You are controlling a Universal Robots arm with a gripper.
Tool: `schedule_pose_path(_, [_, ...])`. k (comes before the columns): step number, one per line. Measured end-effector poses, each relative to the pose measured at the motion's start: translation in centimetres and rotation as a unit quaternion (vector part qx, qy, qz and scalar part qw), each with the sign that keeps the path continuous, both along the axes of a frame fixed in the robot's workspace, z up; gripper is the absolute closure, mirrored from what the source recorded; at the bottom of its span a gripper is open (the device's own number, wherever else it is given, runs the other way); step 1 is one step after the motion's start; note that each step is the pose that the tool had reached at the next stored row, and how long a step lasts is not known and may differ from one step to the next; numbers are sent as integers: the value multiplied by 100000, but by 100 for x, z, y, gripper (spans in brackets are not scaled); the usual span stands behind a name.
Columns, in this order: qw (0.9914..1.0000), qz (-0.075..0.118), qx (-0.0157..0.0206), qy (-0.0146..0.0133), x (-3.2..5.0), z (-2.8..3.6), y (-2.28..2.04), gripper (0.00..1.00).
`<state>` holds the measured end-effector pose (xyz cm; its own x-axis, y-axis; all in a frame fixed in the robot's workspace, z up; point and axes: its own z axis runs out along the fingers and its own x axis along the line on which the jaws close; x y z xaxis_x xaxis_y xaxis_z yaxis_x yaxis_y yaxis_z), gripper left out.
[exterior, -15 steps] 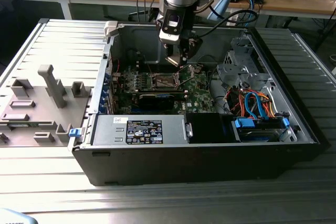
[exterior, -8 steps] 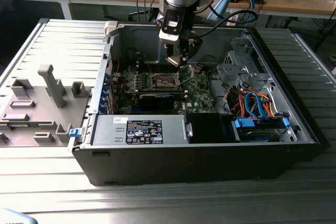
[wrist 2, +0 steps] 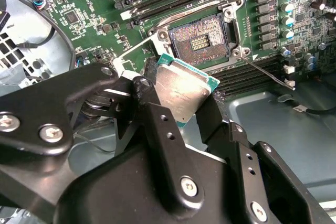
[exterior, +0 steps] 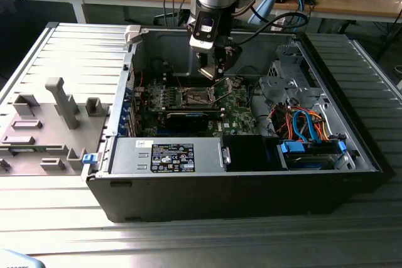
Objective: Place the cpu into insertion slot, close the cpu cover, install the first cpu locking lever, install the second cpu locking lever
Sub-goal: 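Place the cpu into insertion slot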
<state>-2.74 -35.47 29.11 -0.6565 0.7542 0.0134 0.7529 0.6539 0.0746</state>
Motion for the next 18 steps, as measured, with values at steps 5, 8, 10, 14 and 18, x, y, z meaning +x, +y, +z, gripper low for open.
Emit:
schedule_pose_path(5, [100000,-305,2,0,0,-2,0,45])
schedule_pose_path(8, [99998,-567,4,1,0,-3,0,45])
schedule_pose_path(10, [99998,-689,1,0,0,-3,0,45])
schedule_pose_path(14, [99995,-967,3,1,0,-5,0,45])
schedule_pose_path(18, [99992,-1243,0,1,0,-6,0,45])
